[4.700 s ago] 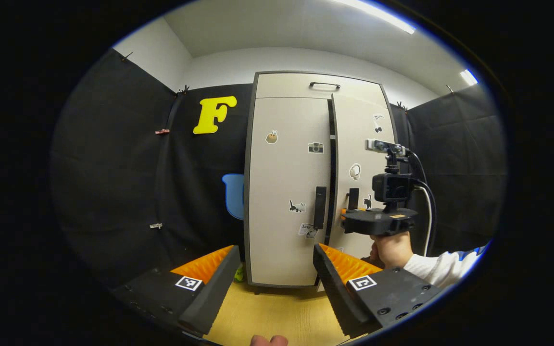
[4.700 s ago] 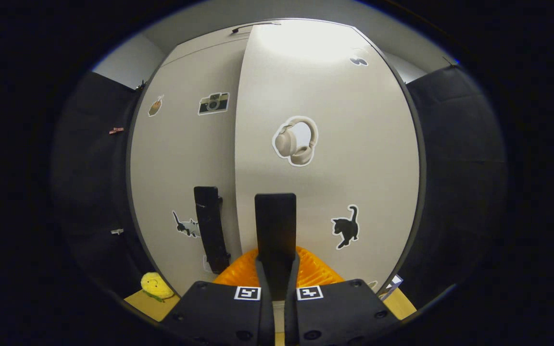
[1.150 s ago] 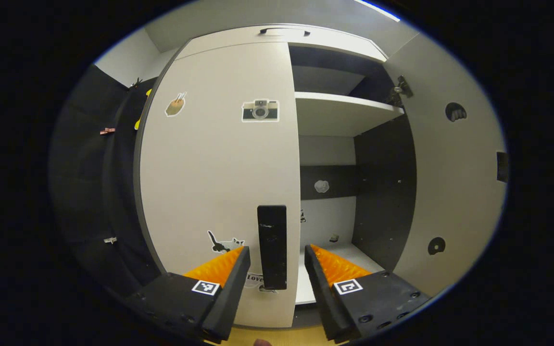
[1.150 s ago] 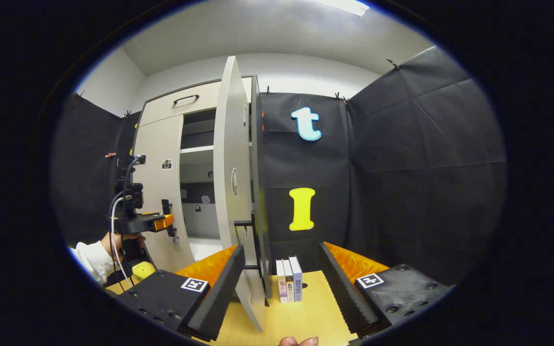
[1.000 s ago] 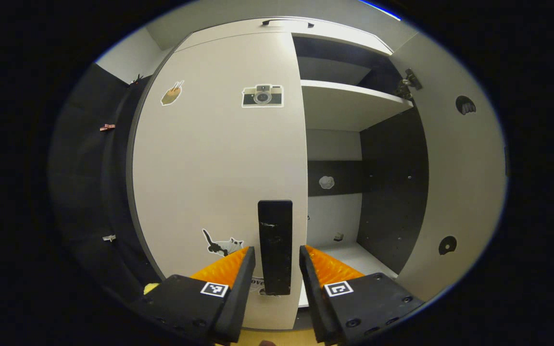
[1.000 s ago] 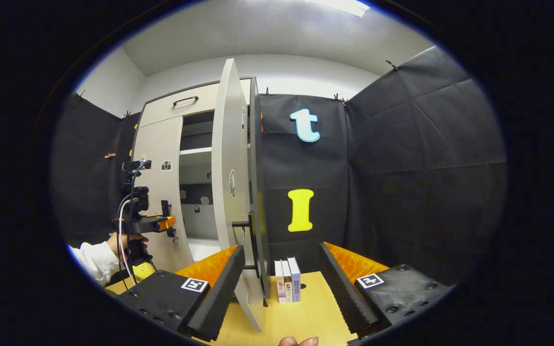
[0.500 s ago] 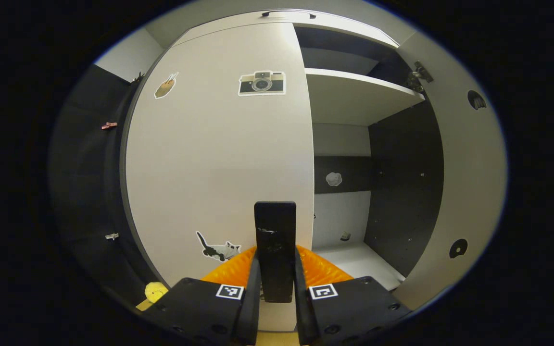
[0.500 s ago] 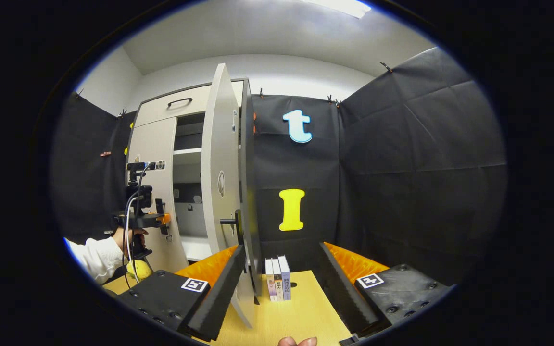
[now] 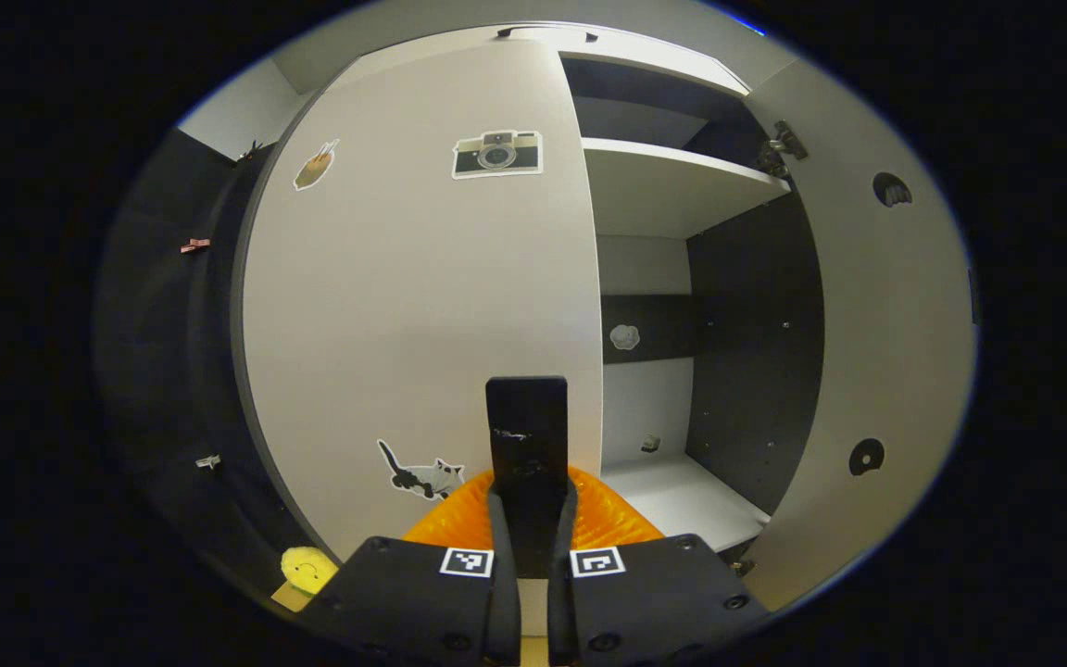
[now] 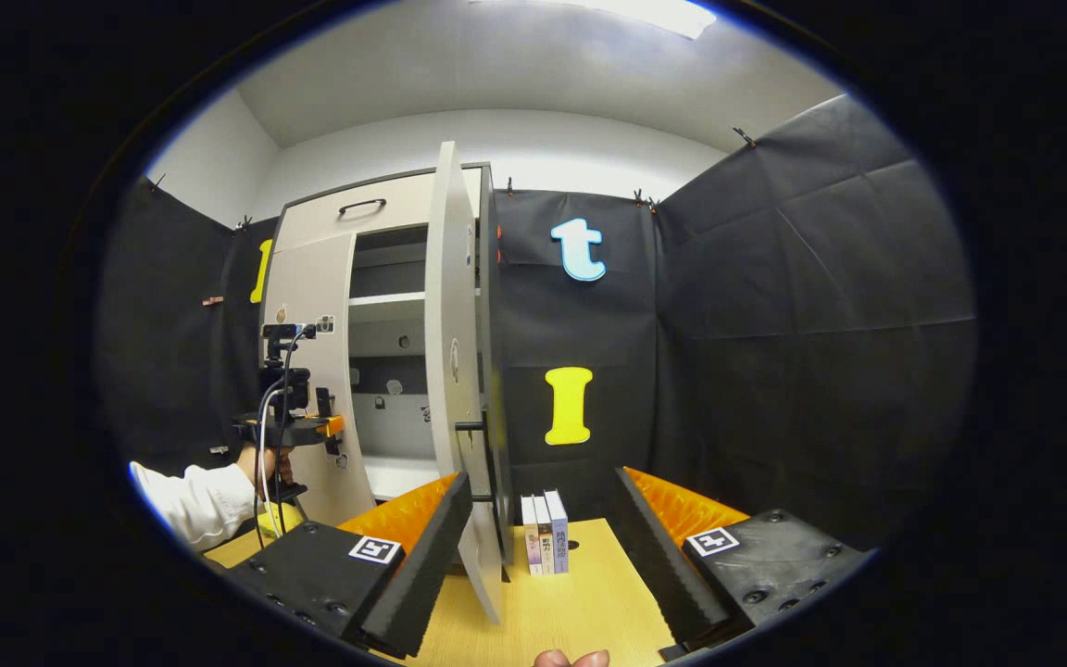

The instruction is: Open the right door of the double-door shoe cabinet with the right hand, and open the left door with the left hand.

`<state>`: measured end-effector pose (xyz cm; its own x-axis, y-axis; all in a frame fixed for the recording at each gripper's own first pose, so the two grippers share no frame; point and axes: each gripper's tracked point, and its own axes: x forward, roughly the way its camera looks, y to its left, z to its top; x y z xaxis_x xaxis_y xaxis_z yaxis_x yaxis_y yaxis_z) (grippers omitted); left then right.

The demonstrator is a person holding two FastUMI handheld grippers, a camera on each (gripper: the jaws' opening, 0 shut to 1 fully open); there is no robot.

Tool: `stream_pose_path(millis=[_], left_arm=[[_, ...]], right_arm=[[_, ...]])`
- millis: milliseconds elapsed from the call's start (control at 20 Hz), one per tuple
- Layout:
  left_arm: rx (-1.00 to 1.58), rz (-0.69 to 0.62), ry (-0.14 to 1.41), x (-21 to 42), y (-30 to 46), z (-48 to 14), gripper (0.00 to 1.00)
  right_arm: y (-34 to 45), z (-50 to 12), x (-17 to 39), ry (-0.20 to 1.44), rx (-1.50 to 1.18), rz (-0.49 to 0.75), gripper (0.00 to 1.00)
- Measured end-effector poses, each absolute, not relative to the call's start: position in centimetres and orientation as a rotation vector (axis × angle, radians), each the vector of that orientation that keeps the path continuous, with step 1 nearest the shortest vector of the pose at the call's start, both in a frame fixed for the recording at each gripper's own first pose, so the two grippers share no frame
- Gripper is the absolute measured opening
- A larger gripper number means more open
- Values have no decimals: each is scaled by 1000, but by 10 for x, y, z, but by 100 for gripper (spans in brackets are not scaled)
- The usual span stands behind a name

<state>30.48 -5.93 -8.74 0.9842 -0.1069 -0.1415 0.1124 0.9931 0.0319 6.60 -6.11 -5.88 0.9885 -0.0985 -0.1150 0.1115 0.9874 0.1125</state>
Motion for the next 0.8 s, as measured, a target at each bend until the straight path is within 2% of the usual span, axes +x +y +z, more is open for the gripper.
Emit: stream_pose_path(millis=[100,150,200,300,800], left_arm=[[25,-134,135,280,-48,-82,16],[29,-138,132,261,-41,-80,15],[30,-141,128,244,-34,-78,15],[8,-146,135,221,-18,-79,14],[-39,-156,159,157,59,-77,13]], right_arm=[[-50,-54,63,99,125,-98,96],[-44,-51,61,94,132,-94,100],[-38,-50,61,92,137,-87,96],[-25,-47,61,88,139,-71,96],[19,-32,67,60,125,-21,96]])
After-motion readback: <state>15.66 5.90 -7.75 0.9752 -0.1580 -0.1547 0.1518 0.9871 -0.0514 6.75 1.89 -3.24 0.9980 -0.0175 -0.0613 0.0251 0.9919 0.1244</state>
